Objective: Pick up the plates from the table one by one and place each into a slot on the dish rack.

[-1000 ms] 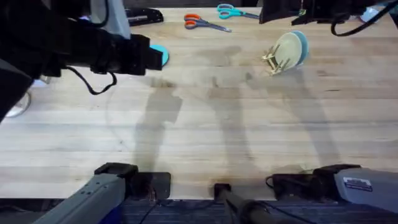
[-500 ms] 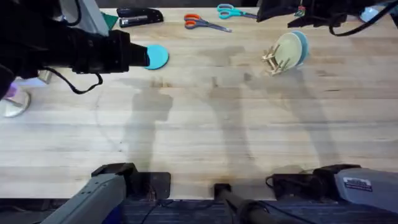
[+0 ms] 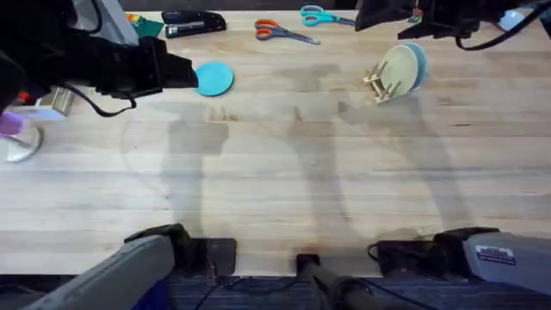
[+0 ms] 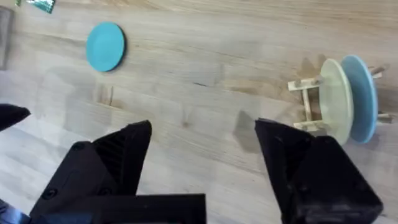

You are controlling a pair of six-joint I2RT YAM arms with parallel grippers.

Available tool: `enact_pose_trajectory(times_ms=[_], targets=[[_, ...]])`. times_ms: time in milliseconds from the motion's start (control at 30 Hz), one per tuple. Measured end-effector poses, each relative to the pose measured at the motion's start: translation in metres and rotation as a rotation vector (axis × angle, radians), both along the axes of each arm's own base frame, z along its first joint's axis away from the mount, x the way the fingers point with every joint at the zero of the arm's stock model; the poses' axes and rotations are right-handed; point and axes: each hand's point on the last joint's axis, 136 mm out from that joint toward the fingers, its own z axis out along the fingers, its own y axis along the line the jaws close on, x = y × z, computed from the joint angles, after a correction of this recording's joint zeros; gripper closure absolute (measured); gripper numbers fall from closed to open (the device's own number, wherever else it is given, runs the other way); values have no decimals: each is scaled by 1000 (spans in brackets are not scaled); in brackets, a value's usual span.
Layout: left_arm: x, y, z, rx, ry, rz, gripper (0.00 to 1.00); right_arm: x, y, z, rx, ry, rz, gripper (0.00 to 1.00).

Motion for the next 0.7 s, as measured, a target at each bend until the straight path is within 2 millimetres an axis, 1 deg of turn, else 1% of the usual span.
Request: enact_pose_trajectory(times_ms=[133,333,367,600,667,700], targets=[[11,6,-7,-53,9,8,961,0,0,0,0,2,0,7],[29,6,-19,-132,16,-5,961,-7,-1,-5,-5,38,0,7],[39,10,-23,-154,-3,-7,961,-9,-1,-7,-7,48,0,6],[45,20,-40,-191,42,22,961,-9,-1,-7,-6,48,0,7],[49,21,-48,-213,58,23,961,-9,-1,-7,-7,48,0,7],[50,20,-48,-217,55,20,961,-9,-1,-7,-6,48,0,6]])
